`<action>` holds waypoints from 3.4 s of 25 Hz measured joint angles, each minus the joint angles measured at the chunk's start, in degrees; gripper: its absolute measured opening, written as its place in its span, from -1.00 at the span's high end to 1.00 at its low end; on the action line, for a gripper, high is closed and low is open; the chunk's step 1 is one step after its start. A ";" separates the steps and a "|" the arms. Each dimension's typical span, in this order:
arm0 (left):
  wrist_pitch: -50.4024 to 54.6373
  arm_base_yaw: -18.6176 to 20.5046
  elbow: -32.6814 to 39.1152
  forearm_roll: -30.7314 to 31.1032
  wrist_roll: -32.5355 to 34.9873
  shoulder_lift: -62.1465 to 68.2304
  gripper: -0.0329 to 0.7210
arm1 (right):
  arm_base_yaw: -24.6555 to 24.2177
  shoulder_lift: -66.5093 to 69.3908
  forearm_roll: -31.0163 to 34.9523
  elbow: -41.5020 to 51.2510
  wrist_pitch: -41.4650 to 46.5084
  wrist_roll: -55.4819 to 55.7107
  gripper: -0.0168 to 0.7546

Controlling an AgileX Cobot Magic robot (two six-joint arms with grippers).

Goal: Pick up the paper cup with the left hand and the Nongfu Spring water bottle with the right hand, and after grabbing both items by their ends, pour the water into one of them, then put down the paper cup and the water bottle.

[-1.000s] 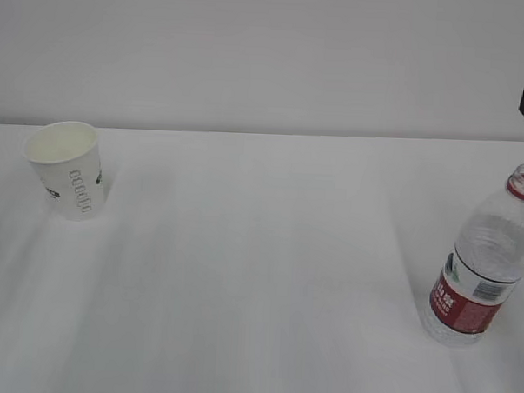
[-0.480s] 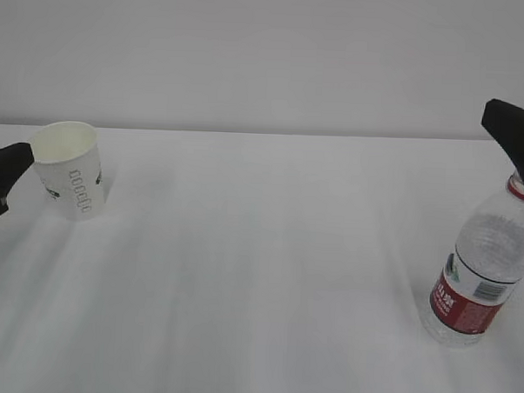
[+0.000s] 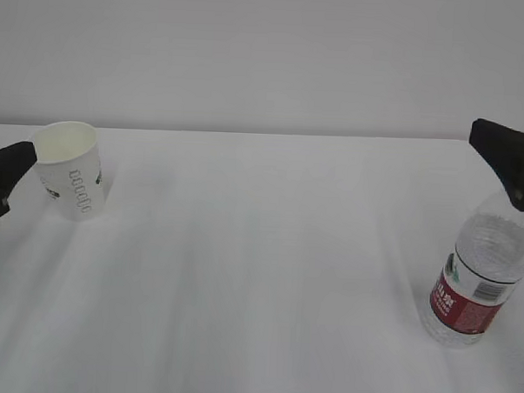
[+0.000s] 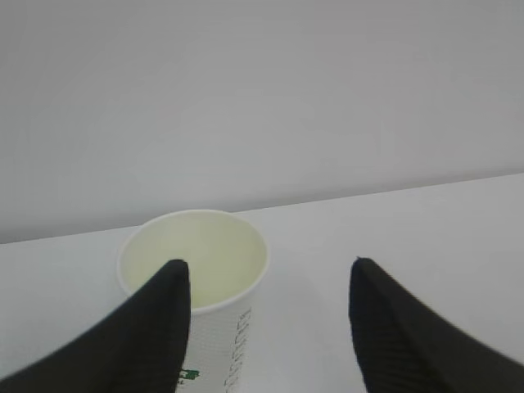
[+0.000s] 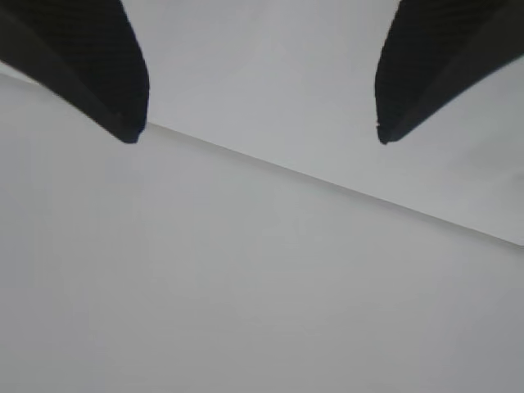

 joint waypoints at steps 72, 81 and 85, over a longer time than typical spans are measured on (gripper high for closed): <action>-1.07 0.00 0.00 5.13 -0.12 0.00 -0.28 | 0.00 32.14 17.50 18.96 -33.92 -16.25 -0.76; -1.07 0.00 0.00 5.25 -0.12 0.00 -0.28 | 0.00 32.27 17.75 18.75 -33.92 -17.32 -0.76; -1.07 0.00 0.00 5.25 -0.12 0.00 -0.28 | 0.00 32.27 17.83 17.71 -33.92 -17.55 -0.76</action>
